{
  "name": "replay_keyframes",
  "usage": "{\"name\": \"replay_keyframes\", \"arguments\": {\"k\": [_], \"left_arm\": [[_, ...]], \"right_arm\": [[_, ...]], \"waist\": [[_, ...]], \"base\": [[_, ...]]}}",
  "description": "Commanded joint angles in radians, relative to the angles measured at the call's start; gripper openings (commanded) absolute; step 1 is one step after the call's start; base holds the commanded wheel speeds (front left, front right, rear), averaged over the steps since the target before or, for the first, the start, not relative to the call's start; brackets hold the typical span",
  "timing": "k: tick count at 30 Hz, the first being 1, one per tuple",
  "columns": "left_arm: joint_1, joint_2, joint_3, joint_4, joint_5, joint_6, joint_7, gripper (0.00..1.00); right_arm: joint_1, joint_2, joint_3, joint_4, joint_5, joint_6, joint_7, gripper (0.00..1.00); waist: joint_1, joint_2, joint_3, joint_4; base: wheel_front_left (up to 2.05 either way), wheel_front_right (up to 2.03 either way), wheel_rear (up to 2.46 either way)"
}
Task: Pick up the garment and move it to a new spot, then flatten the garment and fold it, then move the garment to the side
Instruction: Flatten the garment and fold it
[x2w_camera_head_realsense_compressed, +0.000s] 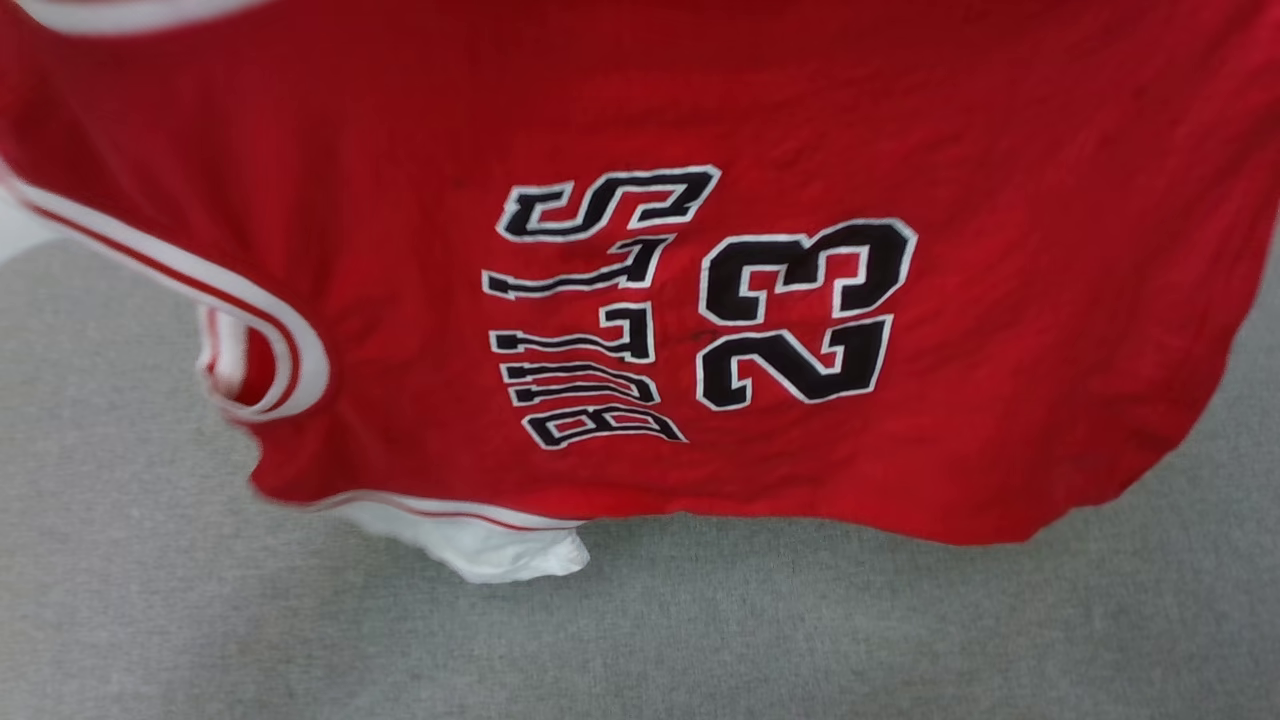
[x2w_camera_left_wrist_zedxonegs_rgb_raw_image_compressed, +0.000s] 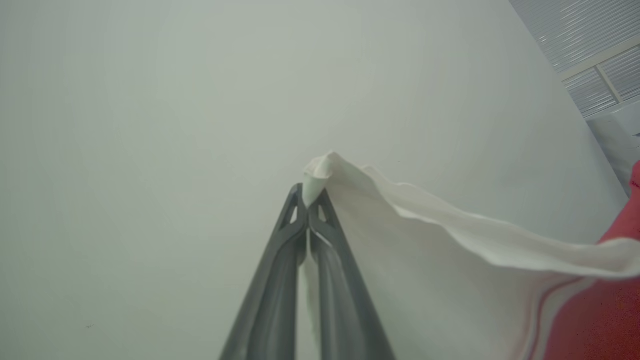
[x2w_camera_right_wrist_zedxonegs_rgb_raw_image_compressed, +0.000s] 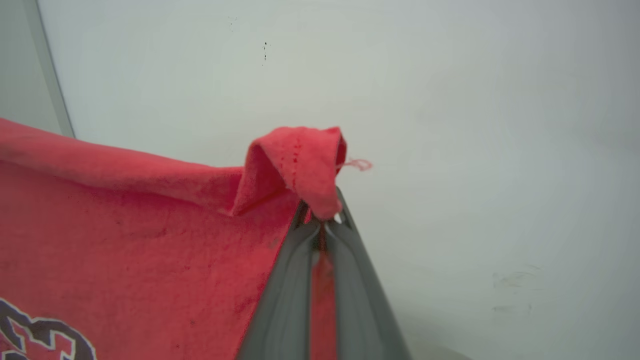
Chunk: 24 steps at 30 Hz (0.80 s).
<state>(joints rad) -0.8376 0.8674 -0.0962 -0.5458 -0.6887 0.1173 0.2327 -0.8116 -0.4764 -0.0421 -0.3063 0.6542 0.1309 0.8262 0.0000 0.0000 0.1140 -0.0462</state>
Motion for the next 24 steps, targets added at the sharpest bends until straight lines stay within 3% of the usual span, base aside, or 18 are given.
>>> {"name": "replay_keyframes", "arguments": {"k": [1,11,19,24], "left_arm": [[-0.041,-0.007,-0.005,0.021,0.006,-0.005,-0.006,0.0],[-0.404,-0.049,-0.076,0.29,0.07,-0.077,-0.051,0.0],[-0.708,-0.121,-0.155,0.556,0.149,-0.15,-0.122,0.0],[-0.894,-0.187,-0.188,0.739,0.2,-0.167,-0.205,0.0]], "right_arm": [[-0.03,0.003,-0.001,-0.005,-0.006,0.0,-0.01,0.0],[-0.212,0.014,0.032,0.088,-0.084,0.0,-0.121,0.0],[-0.439,0.066,0.07,0.305,-0.159,-0.001,-0.273,0.0],[-0.603,0.09,0.108,0.462,-0.21,-0.001,-0.386,0.0]], "waist": [[0.0,0.0,0.047,-0.018],[0.0,0.0,0.264,-0.045],[0.0,0.0,0.434,-0.052],[0.0,0.0,0.52,-0.041]], "base": [[0.0,0.0,0.0],[0.0,0.0,0.0],[0.0,0.0,0.0],[0.0,0.0,0.0]]}}
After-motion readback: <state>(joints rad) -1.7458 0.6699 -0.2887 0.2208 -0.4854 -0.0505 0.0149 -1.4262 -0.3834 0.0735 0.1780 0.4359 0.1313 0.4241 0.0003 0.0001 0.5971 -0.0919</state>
